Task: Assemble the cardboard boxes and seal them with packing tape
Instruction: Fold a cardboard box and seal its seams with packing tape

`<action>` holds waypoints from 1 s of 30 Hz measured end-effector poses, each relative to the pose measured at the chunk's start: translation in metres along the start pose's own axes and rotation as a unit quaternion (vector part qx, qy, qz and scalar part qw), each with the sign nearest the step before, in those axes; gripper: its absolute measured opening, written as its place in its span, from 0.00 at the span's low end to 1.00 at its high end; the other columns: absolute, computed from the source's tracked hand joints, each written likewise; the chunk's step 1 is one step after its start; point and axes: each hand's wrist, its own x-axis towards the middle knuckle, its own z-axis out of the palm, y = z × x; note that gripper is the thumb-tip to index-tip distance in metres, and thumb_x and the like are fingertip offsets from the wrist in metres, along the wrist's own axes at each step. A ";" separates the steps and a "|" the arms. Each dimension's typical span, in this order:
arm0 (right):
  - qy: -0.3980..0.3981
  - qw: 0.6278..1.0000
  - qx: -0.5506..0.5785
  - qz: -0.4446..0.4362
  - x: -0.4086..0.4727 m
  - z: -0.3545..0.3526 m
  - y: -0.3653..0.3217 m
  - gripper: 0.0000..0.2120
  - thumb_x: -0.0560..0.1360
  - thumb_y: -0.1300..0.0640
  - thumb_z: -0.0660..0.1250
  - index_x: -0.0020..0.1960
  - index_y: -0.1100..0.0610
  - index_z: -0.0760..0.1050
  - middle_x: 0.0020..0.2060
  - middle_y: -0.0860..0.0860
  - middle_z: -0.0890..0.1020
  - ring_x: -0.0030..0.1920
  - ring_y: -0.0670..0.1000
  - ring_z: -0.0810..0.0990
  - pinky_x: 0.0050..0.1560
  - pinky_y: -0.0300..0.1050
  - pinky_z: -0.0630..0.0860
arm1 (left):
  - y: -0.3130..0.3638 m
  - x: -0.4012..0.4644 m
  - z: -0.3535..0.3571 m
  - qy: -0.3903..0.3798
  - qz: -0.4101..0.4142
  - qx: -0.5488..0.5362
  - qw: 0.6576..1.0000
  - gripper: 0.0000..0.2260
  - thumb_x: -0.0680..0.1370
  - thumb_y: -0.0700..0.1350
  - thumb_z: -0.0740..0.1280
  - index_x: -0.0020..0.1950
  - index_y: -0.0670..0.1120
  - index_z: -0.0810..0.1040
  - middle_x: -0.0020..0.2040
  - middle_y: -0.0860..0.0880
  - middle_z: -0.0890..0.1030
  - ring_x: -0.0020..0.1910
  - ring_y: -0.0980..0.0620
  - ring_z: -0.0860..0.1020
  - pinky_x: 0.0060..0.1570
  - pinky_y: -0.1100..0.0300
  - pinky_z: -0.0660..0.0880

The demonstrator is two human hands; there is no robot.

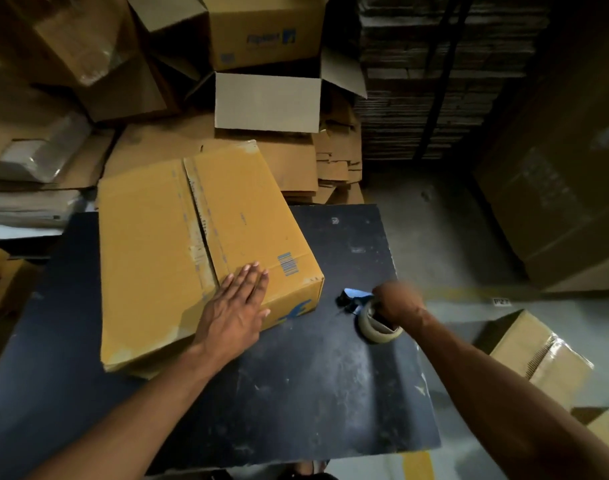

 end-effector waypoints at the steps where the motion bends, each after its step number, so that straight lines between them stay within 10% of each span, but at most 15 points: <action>1: 0.005 1.000 0.018 -0.011 -0.006 0.003 -0.002 0.15 0.77 0.53 0.68 0.62 0.46 0.81 0.59 0.53 0.83 0.60 0.59 0.83 0.57 0.51 0.78 | 0.002 0.001 -0.005 0.002 -0.007 -0.004 1.000 0.30 0.79 0.54 0.61 0.78 0.41 0.71 0.77 0.40 0.70 0.76 0.43 0.71 0.74 0.46 0.66; 5: 0.005 0.997 0.069 -0.028 -0.037 0.024 -0.007 0.15 0.76 0.55 0.66 0.62 0.46 0.81 0.54 0.53 0.81 0.55 0.59 0.84 0.49 0.50 0.80 | 0.032 -0.007 -0.031 0.062 -0.044 -0.142 0.987 0.18 0.81 0.51 0.61 0.64 0.45 0.84 0.61 0.47 0.85 0.56 0.49 0.84 0.57 0.52 0.80; 8: -0.001 0.990 0.135 -0.043 -0.070 0.033 -0.015 0.18 0.75 0.56 0.65 0.63 0.44 0.81 0.54 0.52 0.83 0.56 0.58 0.83 0.50 0.51 0.80 | 0.076 -0.030 -0.038 -0.090 -0.205 -0.361 0.905 0.12 0.80 0.57 0.67 0.53 0.52 0.86 0.45 0.55 0.86 0.40 0.59 0.82 0.42 0.57 0.81; 12: 0.055 0.976 0.204 -0.056 -0.104 0.035 -0.020 0.24 0.73 0.51 0.64 0.67 0.37 0.76 0.53 0.46 0.86 0.54 0.54 0.84 0.47 0.48 0.78 | 0.110 -0.036 -0.023 -0.314 -0.507 -0.608 0.525 0.28 0.78 0.71 0.63 0.58 0.47 0.81 0.49 0.47 0.87 0.47 0.46 0.85 0.42 0.51 0.81; 15: 0.117 0.961 0.227 -0.102 -0.123 0.024 -0.029 0.24 0.76 0.54 0.69 0.70 0.39 0.77 0.55 0.44 0.85 0.51 0.52 0.84 0.45 0.46 0.77 | 0.114 -0.018 -0.031 -0.281 -0.566 -0.677 0.378 0.32 0.79 0.71 0.59 0.60 0.44 0.82 0.49 0.45 0.88 0.48 0.42 0.85 0.40 0.53 0.78; 21: 0.200 0.957 0.149 -0.145 -0.136 -0.021 -0.052 0.32 0.74 0.38 0.56 0.78 0.41 0.66 0.55 0.46 0.77 0.50 0.52 0.74 0.35 0.53 0.80 | 0.097 0.014 -0.069 -0.232 -0.524 -0.737 0.358 0.28 0.81 0.66 0.62 0.58 0.43 0.85 0.49 0.41 0.87 0.45 0.43 0.85 0.43 0.52 0.79; 25: 0.225 0.951 0.086 -0.192 -0.135 -0.050 -0.071 0.33 0.65 0.44 0.70 0.70 0.45 0.73 0.52 0.48 0.73 0.49 0.55 0.74 0.38 0.51 0.78 | 0.080 0.005 -0.097 -0.156 -0.503 -0.745 0.408 0.18 0.79 0.56 0.70 0.62 0.45 0.82 0.51 0.43 0.88 0.44 0.47 0.86 0.37 0.56 0.80; 30: 0.096 0.956 0.054 -0.273 -0.125 -0.088 -0.118 0.30 0.67 0.42 0.72 0.67 0.41 0.67 0.56 0.44 0.73 0.48 0.55 0.82 0.39 0.54 0.81 | 0.043 -0.022 -0.116 -0.091 -0.530 -0.759 0.367 0.14 0.79 0.52 0.70 0.58 0.44 0.84 0.49 0.42 0.87 0.41 0.45 0.84 0.39 0.54 0.78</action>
